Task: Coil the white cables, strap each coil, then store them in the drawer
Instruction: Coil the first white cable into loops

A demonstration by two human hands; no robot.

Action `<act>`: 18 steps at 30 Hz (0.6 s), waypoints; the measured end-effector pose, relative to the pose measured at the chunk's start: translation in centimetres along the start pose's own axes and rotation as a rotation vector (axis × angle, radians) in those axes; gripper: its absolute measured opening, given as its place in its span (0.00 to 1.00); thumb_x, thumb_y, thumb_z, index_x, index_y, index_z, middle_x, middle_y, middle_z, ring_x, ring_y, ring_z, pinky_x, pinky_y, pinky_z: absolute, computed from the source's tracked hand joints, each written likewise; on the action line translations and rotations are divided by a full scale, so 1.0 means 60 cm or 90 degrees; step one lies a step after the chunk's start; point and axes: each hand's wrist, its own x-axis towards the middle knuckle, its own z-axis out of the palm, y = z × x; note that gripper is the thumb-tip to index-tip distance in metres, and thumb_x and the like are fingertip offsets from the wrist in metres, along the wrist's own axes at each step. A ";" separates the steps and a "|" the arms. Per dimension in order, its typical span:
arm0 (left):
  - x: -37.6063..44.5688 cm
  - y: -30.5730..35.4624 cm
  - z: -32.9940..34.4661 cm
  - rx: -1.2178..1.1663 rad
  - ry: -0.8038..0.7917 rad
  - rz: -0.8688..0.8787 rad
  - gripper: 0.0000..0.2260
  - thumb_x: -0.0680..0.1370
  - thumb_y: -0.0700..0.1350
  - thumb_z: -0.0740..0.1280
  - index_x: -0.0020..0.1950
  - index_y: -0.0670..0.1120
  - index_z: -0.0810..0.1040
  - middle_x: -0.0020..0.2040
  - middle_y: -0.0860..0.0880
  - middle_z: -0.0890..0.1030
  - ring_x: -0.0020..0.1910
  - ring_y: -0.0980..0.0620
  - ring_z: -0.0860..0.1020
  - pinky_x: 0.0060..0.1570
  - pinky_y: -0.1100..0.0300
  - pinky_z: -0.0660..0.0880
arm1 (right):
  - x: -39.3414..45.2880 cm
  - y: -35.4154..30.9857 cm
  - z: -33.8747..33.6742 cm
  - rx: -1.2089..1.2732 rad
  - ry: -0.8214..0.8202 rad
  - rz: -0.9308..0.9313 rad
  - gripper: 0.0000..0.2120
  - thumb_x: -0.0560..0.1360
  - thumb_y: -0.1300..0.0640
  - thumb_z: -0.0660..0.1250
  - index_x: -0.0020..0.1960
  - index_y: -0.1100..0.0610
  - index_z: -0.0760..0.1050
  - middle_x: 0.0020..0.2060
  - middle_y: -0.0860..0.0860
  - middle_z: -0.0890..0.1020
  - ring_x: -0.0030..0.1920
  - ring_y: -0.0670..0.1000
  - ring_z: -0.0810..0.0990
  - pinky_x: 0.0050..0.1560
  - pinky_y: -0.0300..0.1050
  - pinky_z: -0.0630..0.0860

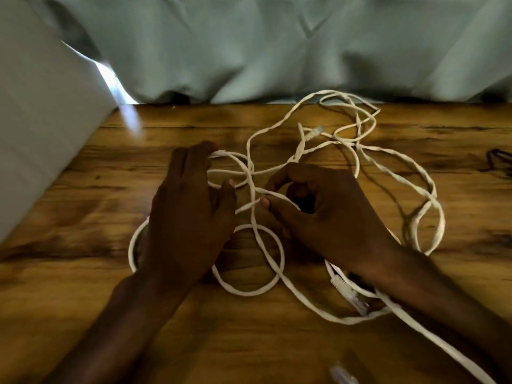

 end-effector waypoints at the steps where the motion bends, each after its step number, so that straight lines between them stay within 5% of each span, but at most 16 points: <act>1: 0.004 -0.002 -0.002 0.005 0.010 -0.004 0.20 0.79 0.44 0.69 0.71 0.46 0.73 0.65 0.47 0.75 0.52 0.67 0.68 0.48 0.81 0.65 | 0.001 -0.004 -0.001 -0.003 0.014 -0.017 0.04 0.79 0.52 0.73 0.51 0.52 0.83 0.31 0.46 0.83 0.33 0.46 0.83 0.36 0.50 0.79; 6: 0.019 -0.007 -0.027 0.005 0.090 0.029 0.06 0.81 0.43 0.67 0.57 0.46 0.80 0.52 0.50 0.80 0.50 0.55 0.77 0.50 0.62 0.74 | 0.005 -0.004 -0.017 -0.004 0.164 -0.009 0.04 0.80 0.52 0.71 0.50 0.51 0.84 0.32 0.41 0.81 0.35 0.43 0.82 0.39 0.41 0.78; 9: 0.031 -0.014 -0.035 -0.034 0.103 0.051 0.03 0.80 0.43 0.69 0.51 0.45 0.80 0.47 0.50 0.81 0.45 0.53 0.79 0.45 0.54 0.76 | 0.018 -0.002 -0.039 0.127 0.255 0.038 0.05 0.82 0.58 0.69 0.51 0.56 0.84 0.29 0.45 0.81 0.28 0.43 0.78 0.30 0.34 0.73; 13: 0.019 -0.008 -0.034 -0.114 0.042 0.048 0.05 0.76 0.42 0.69 0.50 0.48 0.82 0.47 0.54 0.81 0.46 0.59 0.80 0.44 0.63 0.76 | 0.033 0.012 -0.076 0.372 0.292 0.107 0.05 0.82 0.60 0.67 0.52 0.58 0.82 0.28 0.53 0.76 0.25 0.47 0.71 0.25 0.38 0.68; 16: 0.019 0.020 -0.040 -0.087 0.109 0.076 0.11 0.77 0.42 0.70 0.59 0.47 0.81 0.56 0.52 0.80 0.54 0.57 0.78 0.51 0.64 0.75 | 0.043 0.020 -0.096 0.517 0.282 0.159 0.08 0.83 0.60 0.64 0.49 0.54 0.80 0.28 0.51 0.74 0.23 0.46 0.67 0.22 0.36 0.63; 18: 0.008 0.060 -0.041 -0.115 0.148 0.119 0.05 0.81 0.43 0.68 0.55 0.47 0.81 0.51 0.53 0.81 0.50 0.57 0.79 0.48 0.64 0.74 | 0.050 0.026 -0.104 0.611 0.319 0.202 0.08 0.84 0.61 0.61 0.48 0.56 0.76 0.28 0.51 0.74 0.21 0.45 0.65 0.21 0.33 0.59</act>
